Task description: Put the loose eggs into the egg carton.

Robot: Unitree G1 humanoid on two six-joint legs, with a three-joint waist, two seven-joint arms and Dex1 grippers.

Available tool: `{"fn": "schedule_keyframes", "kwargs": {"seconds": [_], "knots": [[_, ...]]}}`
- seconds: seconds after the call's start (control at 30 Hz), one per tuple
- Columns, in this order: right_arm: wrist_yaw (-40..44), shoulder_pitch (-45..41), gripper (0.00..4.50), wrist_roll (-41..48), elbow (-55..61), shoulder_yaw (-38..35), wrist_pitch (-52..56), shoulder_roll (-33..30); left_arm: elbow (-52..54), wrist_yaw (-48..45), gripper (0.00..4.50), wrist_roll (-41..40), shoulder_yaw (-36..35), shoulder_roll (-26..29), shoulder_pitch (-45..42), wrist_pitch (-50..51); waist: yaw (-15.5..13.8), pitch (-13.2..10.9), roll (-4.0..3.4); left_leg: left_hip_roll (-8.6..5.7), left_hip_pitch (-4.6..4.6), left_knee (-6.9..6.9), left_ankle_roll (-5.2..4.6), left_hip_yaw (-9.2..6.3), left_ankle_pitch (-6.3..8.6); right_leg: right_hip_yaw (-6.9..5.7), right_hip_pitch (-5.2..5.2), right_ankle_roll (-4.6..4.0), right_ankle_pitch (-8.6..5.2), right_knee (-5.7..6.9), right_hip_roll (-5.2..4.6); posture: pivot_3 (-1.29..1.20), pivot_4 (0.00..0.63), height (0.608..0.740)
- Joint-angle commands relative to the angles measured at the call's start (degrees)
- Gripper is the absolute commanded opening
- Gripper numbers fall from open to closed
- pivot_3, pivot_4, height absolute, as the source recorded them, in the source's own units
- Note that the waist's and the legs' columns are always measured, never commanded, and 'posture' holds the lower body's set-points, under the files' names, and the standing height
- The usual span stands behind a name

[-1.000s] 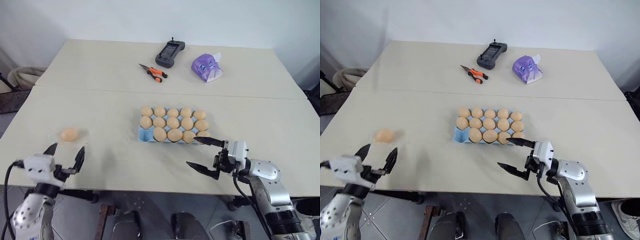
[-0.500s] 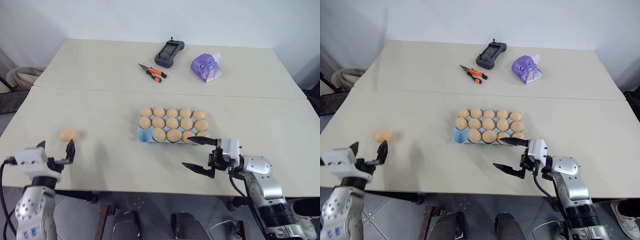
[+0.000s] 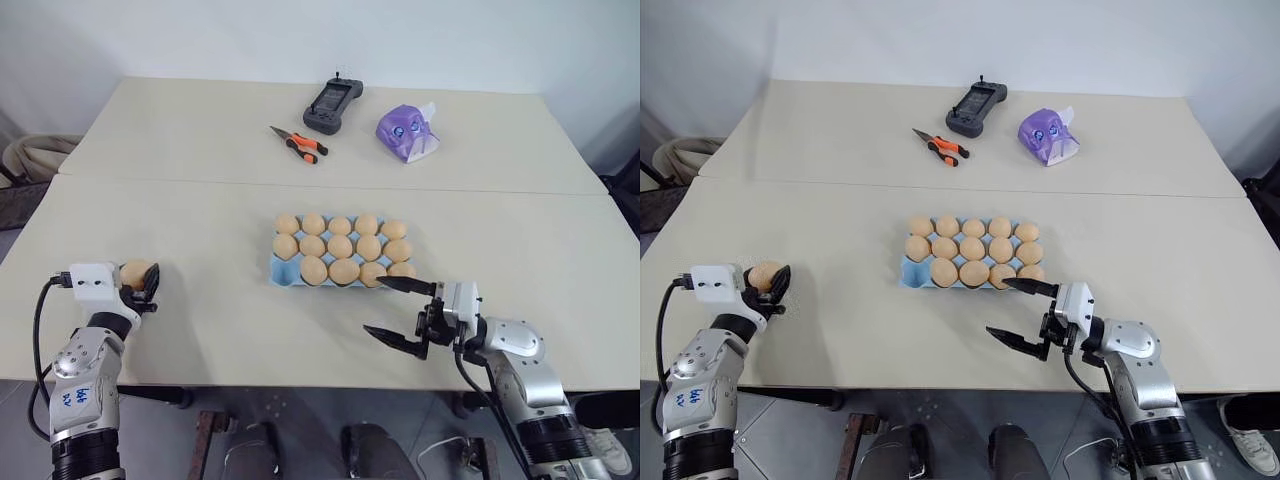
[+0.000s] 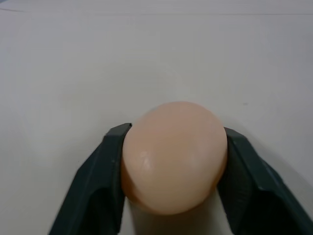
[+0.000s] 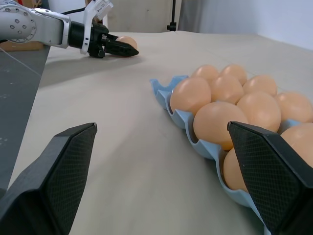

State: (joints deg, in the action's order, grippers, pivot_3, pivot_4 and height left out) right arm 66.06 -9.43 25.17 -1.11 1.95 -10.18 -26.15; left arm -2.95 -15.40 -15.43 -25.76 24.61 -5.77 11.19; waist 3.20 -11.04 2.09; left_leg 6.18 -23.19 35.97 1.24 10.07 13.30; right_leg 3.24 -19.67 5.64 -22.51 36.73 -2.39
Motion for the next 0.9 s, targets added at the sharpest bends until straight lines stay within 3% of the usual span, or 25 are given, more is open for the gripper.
{"fn": "schedule_keyframes", "kwargs": {"seconds": [0.03, 0.2, 0.47, 0.83, 0.9], "knots": [[-0.75, 0.87, 4.50, 0.26, 2.22, -1.84, -1.16, -0.77, 5.03, -6.65, 2.03, -1.78, 3.13, 1.39, -0.22, -3.79, -0.04, 0.00, 0.00, -0.01, 0.00, 0.00, 0.11, 0.00, 0.06, 0.00, -0.01, 0.00, 0.00, 0.02, -0.02, 0.00, 0.150, 0.740], [-1.81, 1.64, 4.50, -0.06, 2.33, -3.05, -1.42, -1.77, 8.67, -15.80, 2.03, -3.06, 12.88, 1.49, -4.71, -2.09, -0.79, 0.00, 0.00, -0.24, 0.00, -0.01, 0.17, -0.03, 0.10, -0.04, 0.05, 0.00, 0.00, 0.04, -0.11, 0.00, 0.150, 0.740], [-4.84, 4.49, 4.50, -1.13, 4.43, -4.26, -2.41, -1.47, 1.38, -22.48, 2.03, -0.38, 25.62, -2.84, -17.12, -1.86, -1.46, 0.00, -0.02, -0.21, 0.01, 0.00, -0.12, -0.03, -0.08, 0.01, 0.00, 0.03, 0.01, 0.04, 0.09, 0.00, 0.150, 0.740], [-8.54, 8.75, 4.50, -1.76, 7.62, -4.63, -3.44, -1.49, -2.87, -27.49, 2.03, 2.44, 29.59, -2.77, -18.73, -5.76, -1.27, 0.00, -0.03, -0.21, 0.00, 0.10, -0.15, 0.00, -0.09, 0.10, -0.03, 0.10, -0.03, 0.19, 0.11, 0.00, 0.150, 0.740], [-8.93, 8.97, 4.50, -1.77, 7.69, -4.55, -3.69, -1.43, -2.72, -28.13, 2.69, 1.75, 28.83, -2.31, -18.34, -5.33, -1.35, 0.00, -0.03, -0.26, 0.01, 0.11, -0.18, -0.01, -0.10, 0.09, -0.01, 0.10, -0.02, 0.20, 0.06, 0.00, 0.150, 0.740]]}}
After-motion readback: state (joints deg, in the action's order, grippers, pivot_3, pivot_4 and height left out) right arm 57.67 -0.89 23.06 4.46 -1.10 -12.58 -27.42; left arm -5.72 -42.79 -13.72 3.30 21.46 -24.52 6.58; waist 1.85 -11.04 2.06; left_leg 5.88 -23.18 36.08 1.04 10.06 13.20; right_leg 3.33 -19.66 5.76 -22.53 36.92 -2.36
